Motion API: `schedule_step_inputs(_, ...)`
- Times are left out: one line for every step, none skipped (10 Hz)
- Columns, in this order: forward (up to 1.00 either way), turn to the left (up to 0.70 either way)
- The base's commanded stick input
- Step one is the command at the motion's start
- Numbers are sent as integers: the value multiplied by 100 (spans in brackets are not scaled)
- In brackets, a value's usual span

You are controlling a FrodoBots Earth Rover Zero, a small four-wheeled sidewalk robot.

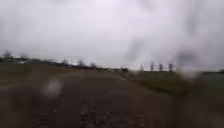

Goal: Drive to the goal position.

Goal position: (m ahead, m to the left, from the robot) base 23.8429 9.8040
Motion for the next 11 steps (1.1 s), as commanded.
schedule_step_inputs(100,0)
schedule_step_inputs(100,0)
schedule_step_inputs(100,8)
schedule_step_inputs(100,20)
schedule_step_inputs(100,38)
schedule_step_inputs(100,35)
schedule_step_inputs(100,0)
schedule_step_inputs(100,0)
schedule_step_inputs(100,5)
schedule_step_inputs(100,24)
schedule_step_inputs(100,40)
